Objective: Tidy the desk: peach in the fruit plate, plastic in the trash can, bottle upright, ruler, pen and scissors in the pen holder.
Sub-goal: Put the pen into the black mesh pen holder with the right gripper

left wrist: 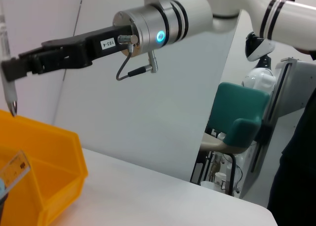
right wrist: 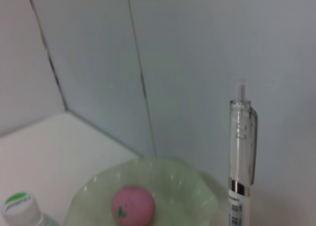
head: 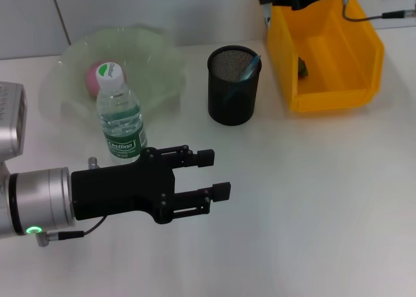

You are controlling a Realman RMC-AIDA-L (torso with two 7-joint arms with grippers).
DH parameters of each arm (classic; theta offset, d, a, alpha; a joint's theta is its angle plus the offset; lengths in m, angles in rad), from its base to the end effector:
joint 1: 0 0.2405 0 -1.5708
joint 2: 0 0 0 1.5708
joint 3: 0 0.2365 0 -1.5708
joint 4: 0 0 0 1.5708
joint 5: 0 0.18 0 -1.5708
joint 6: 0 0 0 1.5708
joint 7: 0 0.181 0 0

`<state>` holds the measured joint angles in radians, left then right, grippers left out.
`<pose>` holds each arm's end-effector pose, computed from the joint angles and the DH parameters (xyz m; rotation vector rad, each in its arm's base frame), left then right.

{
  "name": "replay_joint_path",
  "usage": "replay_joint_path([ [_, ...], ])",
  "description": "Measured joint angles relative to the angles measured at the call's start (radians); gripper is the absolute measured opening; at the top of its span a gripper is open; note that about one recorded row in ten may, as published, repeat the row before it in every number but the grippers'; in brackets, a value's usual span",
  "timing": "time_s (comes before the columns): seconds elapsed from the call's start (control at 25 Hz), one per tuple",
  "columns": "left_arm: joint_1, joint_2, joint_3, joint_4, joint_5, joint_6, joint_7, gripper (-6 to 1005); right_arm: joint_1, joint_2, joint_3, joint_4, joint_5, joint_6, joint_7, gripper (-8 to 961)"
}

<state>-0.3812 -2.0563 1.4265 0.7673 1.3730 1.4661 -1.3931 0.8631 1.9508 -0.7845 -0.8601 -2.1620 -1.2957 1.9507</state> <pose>-0.1564 0.2644 -0.0589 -2.8944 -0.4985 -0.9816 0.1346 0.4347 0.0477 -2.5331 0.6502 0.4079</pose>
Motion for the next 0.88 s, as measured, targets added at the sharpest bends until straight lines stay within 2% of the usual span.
replay_joint_path([
  [0.12,-0.001,0.0,-0.007,-0.003,0.0,0.009,0.002,659,0.056,0.003,-0.036,-0.024,-0.113,-0.009,0.104,135],
  [0.28,-0.005,0.0,-0.01,-0.004,0.0,0.017,-0.005,660,0.081,0.014,-0.043,-0.021,-0.157,-0.004,0.125,135],
  [0.32,-0.007,0.001,-0.012,-0.005,0.0,0.017,-0.01,660,0.08,0.028,-0.062,-0.023,-0.16,0.009,0.121,135],
  [0.36,-0.007,0.001,-0.012,-0.005,0.0,0.017,-0.01,660,0.08,0.028,-0.062,-0.023,-0.16,0.009,0.121,135],
  [0.44,-0.008,0.001,-0.016,-0.006,0.0,0.018,-0.015,660,0.066,0.042,-0.087,-0.029,-0.156,0.041,0.104,135],
  [0.6,-0.009,0.0,-0.031,-0.008,0.0,0.021,-0.018,660,0.032,0.089,-0.094,-0.034,-0.145,0.122,0.034,135],
  [0.72,-0.009,-0.001,-0.036,-0.011,0.0,0.022,-0.018,660,0.013,0.115,-0.099,-0.027,-0.109,0.161,-0.026,135],
  [0.8,-0.01,-0.002,-0.036,-0.011,0.0,0.022,-0.018,660,-0.003,0.127,-0.111,-0.009,-0.051,0.179,-0.08,135],
  [0.88,-0.011,-0.002,-0.037,-0.012,0.0,0.022,-0.018,660,-0.016,0.129,-0.133,0.015,0.02,0.194,-0.123,135],
])
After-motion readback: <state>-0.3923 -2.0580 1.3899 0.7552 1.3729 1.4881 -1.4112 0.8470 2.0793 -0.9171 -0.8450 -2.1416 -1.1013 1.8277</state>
